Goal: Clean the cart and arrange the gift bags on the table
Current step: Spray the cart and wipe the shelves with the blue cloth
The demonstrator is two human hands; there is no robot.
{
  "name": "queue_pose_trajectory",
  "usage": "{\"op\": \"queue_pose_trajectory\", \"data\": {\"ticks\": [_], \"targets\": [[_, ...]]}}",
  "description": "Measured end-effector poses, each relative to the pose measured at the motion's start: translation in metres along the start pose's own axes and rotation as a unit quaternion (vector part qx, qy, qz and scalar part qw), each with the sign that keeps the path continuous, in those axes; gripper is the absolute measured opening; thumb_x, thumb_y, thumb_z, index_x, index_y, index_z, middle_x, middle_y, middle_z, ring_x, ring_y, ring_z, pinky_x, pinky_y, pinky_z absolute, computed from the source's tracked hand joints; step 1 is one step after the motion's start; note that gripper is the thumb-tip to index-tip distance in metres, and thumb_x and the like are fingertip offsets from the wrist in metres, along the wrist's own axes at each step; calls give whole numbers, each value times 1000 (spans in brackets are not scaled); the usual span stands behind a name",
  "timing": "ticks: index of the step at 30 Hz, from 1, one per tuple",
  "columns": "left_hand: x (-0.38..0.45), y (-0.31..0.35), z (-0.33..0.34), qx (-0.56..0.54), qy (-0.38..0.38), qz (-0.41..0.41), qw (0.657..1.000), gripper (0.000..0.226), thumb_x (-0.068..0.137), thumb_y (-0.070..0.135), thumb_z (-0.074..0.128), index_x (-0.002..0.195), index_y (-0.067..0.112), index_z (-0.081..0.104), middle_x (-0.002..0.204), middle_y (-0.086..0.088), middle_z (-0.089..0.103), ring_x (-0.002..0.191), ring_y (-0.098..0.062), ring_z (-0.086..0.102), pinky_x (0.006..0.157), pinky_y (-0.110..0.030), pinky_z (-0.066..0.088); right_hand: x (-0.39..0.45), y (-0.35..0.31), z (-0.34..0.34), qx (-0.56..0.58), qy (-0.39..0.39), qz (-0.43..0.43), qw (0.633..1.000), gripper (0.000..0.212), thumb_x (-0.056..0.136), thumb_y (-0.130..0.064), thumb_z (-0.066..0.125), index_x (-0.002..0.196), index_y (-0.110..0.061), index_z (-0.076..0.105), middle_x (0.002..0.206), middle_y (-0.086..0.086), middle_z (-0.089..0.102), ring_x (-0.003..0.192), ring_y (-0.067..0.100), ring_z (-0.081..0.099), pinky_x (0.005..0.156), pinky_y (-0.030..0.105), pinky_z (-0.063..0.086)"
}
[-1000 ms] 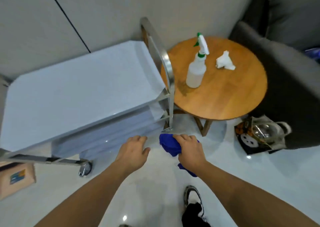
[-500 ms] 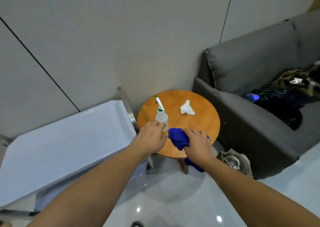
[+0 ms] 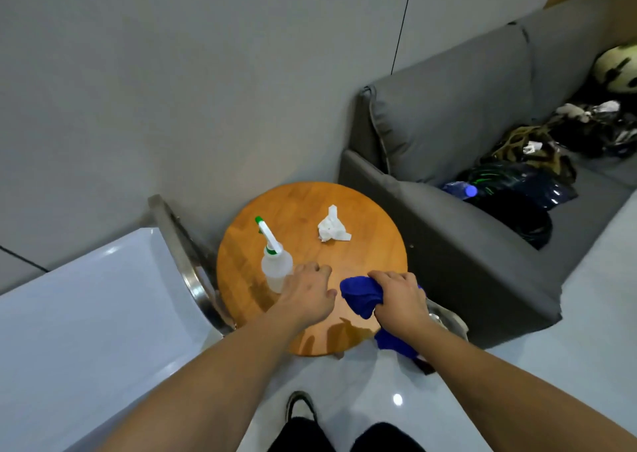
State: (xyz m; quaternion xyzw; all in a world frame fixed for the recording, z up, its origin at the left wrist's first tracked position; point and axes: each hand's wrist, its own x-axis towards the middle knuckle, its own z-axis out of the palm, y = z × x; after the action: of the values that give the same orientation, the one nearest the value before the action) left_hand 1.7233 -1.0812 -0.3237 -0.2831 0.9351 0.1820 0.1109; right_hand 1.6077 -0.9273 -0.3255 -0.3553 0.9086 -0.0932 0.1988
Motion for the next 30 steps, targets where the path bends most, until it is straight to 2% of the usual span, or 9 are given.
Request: {"op": "queue_pose_trajectory", "data": {"ticks": [5, 10, 13, 18, 24, 30], "targets": [[35, -1, -2, -14, -19, 1, 1000, 46, 101, 39, 50, 142, 19, 46, 139, -5, 50, 128, -25, 45, 102, -42, 46, 43, -1, -4, -9, -13, 9, 1000, 57, 87, -13, 58, 139, -35, 47, 133, -9, 56, 124, 21, 41, 98, 42, 41], [73, -6, -3, -31, -26, -28, 999, 43, 100, 31, 49, 141, 18, 48, 137, -6, 51, 127, -25, 46, 103, -43, 45, 94, -6, 2, -36, -17, -35, 999, 62, 89, -23, 61, 147, -33, 40, 150, -9, 42, 136, 23, 31, 106, 44, 37], [90, -6, 3, -47, -20, -66, 997, 42, 99, 29, 48, 139, 16, 50, 134, -7, 53, 125, -26, 47, 102, -42, 45, 118, -6, 17, -55, -81, -71, 993, 70, 91, -37, 63, 152, -34, 30, 162, -5, 27, 147, 30, 18, 115, 49, 26], [110, 2, 23, -29, -83, -122, 989, 45, 99, 32, 48, 141, 15, 49, 136, -8, 50, 126, -28, 45, 102, -45, 45, 143, 19, 37, -72, -179, -95, 977, 79, 92, -54, 57, 158, -33, 19, 166, 0, 17, 151, 34, 9, 117, 51, 20], [127, 17, 32, -43, -97, -172, 979, 46, 100, 31, 49, 143, 15, 49, 138, -9, 50, 128, -29, 45, 103, -42, 44, 172, 53, 34, -52, -226, -95, 968, 75, 94, -48, 57, 157, -33, 21, 165, -2, 19, 150, 32, 11, 117, 49, 23], [144, 28, 9, -29, -86, -176, 980, 43, 99, 30, 49, 138, 13, 52, 135, -10, 51, 123, -29, 48, 99, -41, 46, 190, 63, 12, -16, -207, -95, 974, 74, 95, -46, 57, 157, -29, 21, 162, -2, 24, 146, 31, 19, 114, 46, 31]]}}
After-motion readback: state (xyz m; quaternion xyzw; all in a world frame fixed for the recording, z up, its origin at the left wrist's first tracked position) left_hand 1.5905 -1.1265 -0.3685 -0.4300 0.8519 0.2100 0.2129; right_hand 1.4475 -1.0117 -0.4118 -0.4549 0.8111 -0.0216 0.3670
